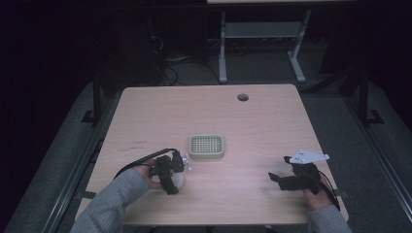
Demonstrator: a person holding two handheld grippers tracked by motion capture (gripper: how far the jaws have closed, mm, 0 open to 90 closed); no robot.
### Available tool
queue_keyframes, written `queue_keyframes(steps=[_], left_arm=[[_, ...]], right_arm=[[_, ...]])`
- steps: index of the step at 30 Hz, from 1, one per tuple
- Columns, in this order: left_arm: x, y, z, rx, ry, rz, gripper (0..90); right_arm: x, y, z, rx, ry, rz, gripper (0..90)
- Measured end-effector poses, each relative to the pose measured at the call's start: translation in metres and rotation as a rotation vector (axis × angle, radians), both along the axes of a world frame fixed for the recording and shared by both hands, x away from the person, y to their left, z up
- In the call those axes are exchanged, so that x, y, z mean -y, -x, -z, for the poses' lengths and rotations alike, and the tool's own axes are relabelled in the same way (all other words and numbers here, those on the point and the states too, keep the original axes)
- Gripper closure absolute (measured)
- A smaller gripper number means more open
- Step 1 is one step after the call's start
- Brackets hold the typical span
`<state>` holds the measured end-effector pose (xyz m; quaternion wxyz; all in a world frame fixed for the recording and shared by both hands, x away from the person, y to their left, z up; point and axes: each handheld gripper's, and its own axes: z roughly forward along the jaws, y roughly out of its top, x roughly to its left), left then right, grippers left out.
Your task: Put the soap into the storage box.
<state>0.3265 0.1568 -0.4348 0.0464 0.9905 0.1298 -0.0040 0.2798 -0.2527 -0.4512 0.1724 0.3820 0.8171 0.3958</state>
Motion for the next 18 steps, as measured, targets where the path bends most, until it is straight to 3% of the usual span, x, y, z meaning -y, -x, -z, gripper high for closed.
queue_keyframes(steps=[18], left_arm=[[-0.007, -0.001, -0.011, 0.008, 0.057, -0.020, 22.1]], right_arm=[[0.000, 0.000, 0.000, -0.001, 0.005, -0.003, 14.0]])
